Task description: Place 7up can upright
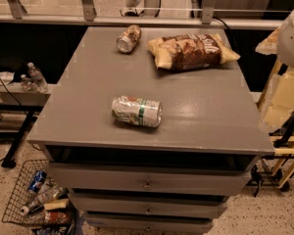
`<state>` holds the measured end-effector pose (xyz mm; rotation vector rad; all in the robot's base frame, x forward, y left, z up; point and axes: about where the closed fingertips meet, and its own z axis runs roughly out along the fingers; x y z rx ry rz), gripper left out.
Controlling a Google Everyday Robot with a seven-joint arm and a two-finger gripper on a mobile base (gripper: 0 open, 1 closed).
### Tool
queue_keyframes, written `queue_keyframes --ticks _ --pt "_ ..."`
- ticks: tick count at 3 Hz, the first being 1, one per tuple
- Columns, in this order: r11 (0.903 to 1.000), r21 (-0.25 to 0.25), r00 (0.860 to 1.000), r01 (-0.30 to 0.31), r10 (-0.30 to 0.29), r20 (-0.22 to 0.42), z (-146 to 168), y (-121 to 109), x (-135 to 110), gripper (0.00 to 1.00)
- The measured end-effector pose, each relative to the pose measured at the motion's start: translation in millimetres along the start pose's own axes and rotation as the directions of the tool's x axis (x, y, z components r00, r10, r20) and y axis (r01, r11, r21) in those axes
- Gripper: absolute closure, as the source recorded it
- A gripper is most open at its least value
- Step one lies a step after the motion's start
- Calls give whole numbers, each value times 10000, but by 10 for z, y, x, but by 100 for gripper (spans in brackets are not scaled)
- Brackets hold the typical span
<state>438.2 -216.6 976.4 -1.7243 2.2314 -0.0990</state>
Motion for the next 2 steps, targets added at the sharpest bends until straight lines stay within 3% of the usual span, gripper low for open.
queue_keyframes --ticks 1,2 --pt "10000 -10 10000 -2 1 -14 27 -8 -25 0" --pt "9999 -160 9999 -11 9 -157 310 -90 -272 0"
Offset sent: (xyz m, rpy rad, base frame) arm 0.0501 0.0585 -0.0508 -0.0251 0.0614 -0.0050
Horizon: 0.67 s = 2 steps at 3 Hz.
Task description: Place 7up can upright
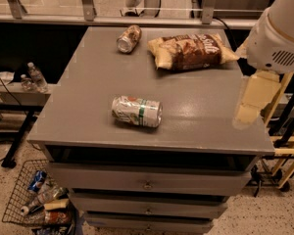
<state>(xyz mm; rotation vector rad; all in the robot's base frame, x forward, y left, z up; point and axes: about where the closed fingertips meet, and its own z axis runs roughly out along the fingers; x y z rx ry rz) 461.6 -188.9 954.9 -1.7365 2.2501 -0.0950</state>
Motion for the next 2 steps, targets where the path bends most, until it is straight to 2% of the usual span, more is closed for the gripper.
queue_keyframes --ticks 1,2 --pt "9983 -578 9983 8 -42 -580 464 -60 -382 0" --pt "9959 -909 9878 20 -161 -1548 883 -52 -913 0"
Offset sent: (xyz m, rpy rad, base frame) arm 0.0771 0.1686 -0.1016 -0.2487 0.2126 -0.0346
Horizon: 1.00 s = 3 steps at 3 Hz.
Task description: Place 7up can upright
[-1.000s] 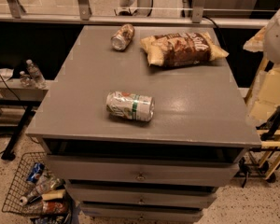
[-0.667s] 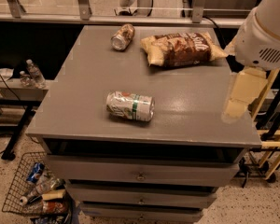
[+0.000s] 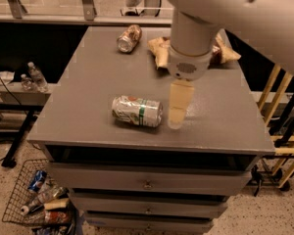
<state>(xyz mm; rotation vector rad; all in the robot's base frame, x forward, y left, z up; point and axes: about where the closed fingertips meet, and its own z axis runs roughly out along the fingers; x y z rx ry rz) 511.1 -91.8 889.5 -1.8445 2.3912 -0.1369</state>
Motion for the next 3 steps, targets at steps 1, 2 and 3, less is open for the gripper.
queue_keyframes --ticks 1,2,3 --pt "9994 -334 9968 -4 -23 -797 276 62 -517 0" --pt "9973 -711 9935 -169 87 -1133 455 163 -892 0" --pt "9950 -944 9918 -334 214 -1260 578 235 -1112 0"
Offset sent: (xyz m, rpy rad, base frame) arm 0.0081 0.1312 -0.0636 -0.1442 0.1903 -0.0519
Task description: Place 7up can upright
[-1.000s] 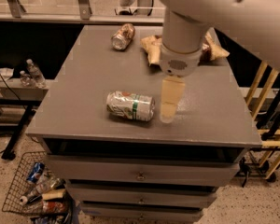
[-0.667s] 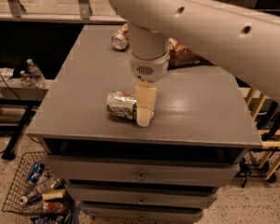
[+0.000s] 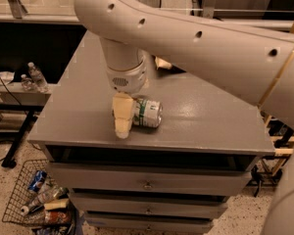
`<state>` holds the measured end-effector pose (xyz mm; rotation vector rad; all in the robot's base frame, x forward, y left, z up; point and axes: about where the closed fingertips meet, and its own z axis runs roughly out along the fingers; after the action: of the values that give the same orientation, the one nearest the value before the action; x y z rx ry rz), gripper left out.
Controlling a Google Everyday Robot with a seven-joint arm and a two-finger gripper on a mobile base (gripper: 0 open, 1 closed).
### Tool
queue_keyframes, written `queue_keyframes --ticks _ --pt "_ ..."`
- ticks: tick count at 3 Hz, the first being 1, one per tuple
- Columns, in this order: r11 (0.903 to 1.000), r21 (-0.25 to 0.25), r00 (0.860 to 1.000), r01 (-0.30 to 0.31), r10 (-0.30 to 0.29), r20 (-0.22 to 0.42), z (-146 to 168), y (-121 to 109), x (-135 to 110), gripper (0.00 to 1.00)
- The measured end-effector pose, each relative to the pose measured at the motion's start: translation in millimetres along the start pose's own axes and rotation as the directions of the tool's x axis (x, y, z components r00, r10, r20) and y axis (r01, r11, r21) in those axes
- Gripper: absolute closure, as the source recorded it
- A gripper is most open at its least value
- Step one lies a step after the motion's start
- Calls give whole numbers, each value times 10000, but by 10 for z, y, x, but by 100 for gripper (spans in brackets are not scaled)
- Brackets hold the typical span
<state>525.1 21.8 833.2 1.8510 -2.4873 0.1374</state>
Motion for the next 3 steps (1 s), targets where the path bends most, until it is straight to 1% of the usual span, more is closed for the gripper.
queue_keyframes --ticks 1,2,3 --pt "10000 -3 9999 -16 16 -113 17 33 -138 18" --pt "10000 -28 9998 10 -10 -183 21 46 -222 41" --pt "9999 -101 9996 62 -59 286 -62 37 -286 65"
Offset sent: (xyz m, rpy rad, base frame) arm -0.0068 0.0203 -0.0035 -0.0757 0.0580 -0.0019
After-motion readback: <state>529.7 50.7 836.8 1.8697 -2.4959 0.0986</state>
